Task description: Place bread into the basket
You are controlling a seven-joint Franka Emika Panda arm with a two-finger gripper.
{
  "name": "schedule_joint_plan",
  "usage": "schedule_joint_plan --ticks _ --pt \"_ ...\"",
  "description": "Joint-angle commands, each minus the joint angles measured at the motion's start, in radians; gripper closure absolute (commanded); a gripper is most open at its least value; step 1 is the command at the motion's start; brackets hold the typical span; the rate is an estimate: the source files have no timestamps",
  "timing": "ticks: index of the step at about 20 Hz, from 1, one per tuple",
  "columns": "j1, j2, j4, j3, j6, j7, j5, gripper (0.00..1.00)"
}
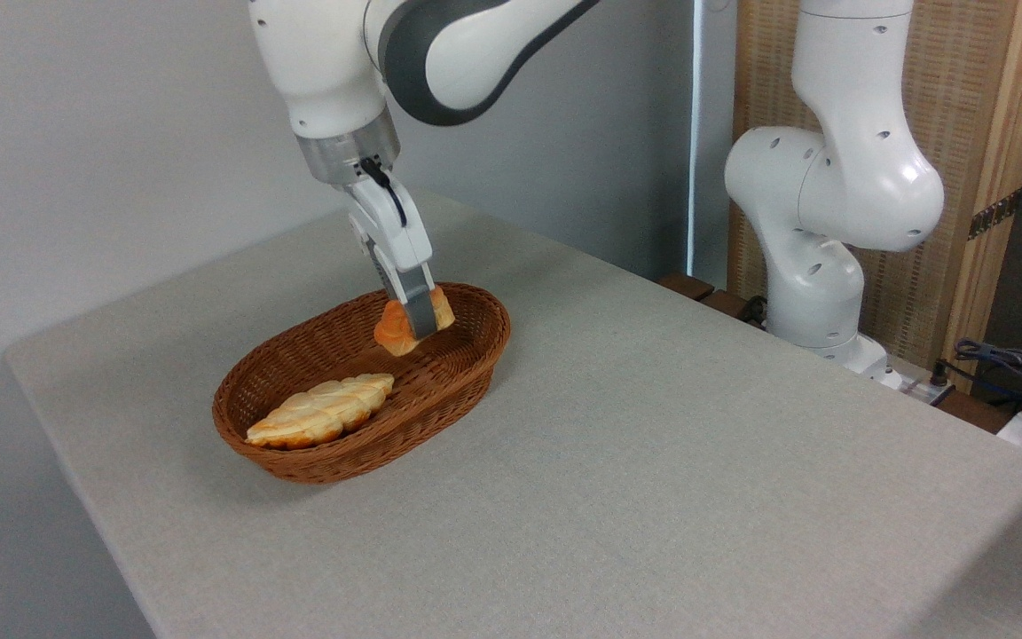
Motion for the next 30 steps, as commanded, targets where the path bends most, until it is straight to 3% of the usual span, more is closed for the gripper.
schedule_joint_plan --ticks 1,13,16,20,22,25,26,30 --pt "0.006 -0.013 -0.011 0.003 0.011 -0.002 -0.001 0.0" --pt "0.009 -0.013 0.004 0.021 0.037 0.006 -0.001 0.0" --pt "0.014 -0.01 0.084 0.067 0.054 -0.005 -0.001 0.0" --pt "0.03 0.016 0.236 0.177 0.031 -0.007 -0.001 0.0" --pt "0.032 0.072 0.35 0.208 -0.038 -0.007 0.001 0.0" --pt "0.037 0.137 0.474 0.225 -0.169 -0.005 0.025 0.0" --pt "0.037 0.145 0.491 0.23 -0.192 -0.005 0.054 0.0" --pt "0.037 0.142 0.485 0.22 -0.206 -0.036 0.102 0.0"
